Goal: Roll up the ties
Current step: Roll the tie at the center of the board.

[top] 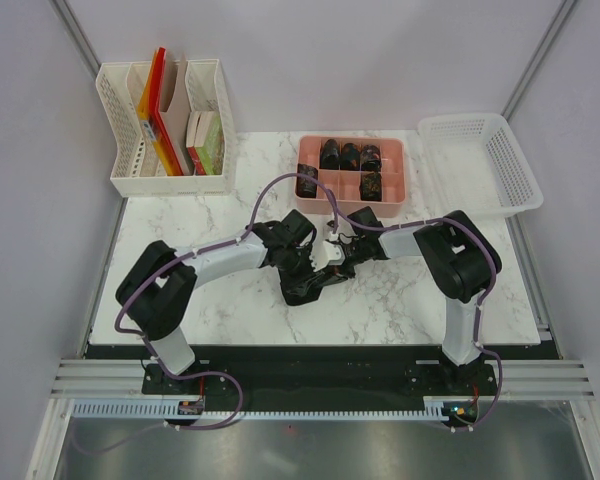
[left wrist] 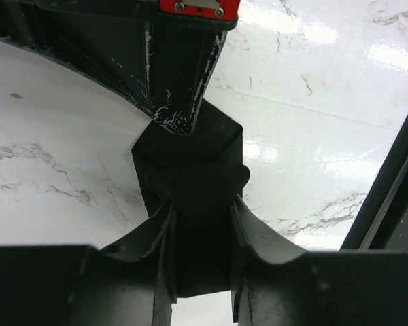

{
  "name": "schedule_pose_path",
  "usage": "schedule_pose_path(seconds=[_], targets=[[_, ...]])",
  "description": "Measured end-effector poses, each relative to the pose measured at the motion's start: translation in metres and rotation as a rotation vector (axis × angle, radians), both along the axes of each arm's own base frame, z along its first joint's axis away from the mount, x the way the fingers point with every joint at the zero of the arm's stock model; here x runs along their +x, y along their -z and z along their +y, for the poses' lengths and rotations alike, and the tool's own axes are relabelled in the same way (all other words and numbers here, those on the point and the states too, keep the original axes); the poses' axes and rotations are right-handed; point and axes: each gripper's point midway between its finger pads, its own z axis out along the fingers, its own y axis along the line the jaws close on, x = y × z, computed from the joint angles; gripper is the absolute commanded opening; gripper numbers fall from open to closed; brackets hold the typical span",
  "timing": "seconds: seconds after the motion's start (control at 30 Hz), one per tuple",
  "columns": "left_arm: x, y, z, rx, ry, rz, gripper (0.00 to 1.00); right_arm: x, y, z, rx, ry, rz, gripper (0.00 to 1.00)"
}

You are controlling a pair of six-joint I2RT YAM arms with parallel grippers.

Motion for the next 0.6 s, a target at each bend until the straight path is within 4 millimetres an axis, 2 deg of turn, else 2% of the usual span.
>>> schedule_pose_path(seconds=[0.13,0.23,0.43,0.47,0.6], targets=[[0.000,0.007,0.000,0.004,0.000,0.005,0.28,0.000,-0.001,0.001,0.011,0.008,0.003,0.00],[0.002,0.011,-0.002,0.004,0.000,0.005,0.28,0.000,-0.001,0.001,0.018,0.015,0.005,0.06],[0.002,0.014,-0.003,-0.001,0.002,0.008,0.28,-0.001,-0.006,-0.001,0.019,0.035,0.001,0.27],[0.001,0.014,-0.003,-0.003,0.003,0.008,0.28,-0.001,-0.007,-0.002,0.018,0.039,-0.002,0.32],[0.001,0.015,-0.004,-0.009,0.004,0.005,0.28,-0.001,-0.013,-0.004,0.019,0.061,-0.010,0.40]])
